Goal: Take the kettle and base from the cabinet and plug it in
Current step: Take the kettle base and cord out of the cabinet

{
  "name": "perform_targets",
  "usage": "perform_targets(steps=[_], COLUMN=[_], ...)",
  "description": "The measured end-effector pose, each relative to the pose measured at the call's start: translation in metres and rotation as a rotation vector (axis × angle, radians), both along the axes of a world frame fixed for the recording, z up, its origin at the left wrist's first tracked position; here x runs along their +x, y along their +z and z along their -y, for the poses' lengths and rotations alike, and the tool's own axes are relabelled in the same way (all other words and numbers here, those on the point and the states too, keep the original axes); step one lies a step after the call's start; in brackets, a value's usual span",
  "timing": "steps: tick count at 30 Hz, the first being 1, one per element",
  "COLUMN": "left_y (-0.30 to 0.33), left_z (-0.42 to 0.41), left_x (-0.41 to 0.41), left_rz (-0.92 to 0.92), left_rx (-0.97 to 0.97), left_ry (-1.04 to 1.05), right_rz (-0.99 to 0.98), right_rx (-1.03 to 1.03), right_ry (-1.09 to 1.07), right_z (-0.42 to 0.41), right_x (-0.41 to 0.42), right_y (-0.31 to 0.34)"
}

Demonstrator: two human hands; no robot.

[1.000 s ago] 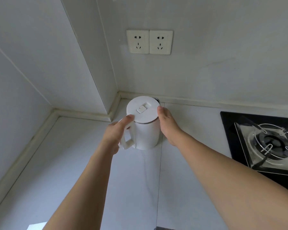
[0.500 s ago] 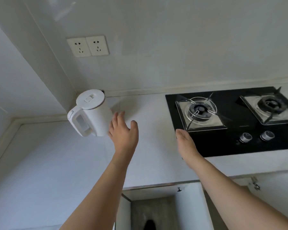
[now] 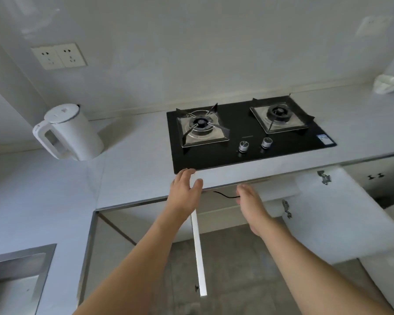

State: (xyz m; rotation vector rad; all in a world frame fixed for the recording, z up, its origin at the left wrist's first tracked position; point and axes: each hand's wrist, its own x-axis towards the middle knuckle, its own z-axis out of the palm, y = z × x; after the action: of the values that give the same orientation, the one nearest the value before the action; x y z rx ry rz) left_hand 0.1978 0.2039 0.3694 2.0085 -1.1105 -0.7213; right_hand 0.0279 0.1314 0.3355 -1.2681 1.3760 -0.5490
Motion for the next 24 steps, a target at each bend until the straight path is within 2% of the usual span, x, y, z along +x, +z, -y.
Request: perform_targets(steps=[6,13,20,24], left_y=[-0.022,-0.059,-0.111,-0.17], left_z=[0.016,0.043,0.094,0.124], left_x=[-0.067,-0.14,-0.179,-0.187], left_rz=[-0.081,-0.059,-0.021,-0.027], left_rx=[0.12,0.368,0.474,0.5], left_ry=[-0.199,-0.331,-0.163,-0.094], right_rz=[-0.063,-0.088,-0.199,-0.215], right_rx=[0.052,0.124,0.117,0.055], right_ry=[-0.153,-0.146,0.084,0.165], right_z=[0.001,0.032,0.102,0.143], right_x=[-0.083,-0.146,-0.184,-0.185], right_y=[-0.002,-0.032,-0.084,-0.139])
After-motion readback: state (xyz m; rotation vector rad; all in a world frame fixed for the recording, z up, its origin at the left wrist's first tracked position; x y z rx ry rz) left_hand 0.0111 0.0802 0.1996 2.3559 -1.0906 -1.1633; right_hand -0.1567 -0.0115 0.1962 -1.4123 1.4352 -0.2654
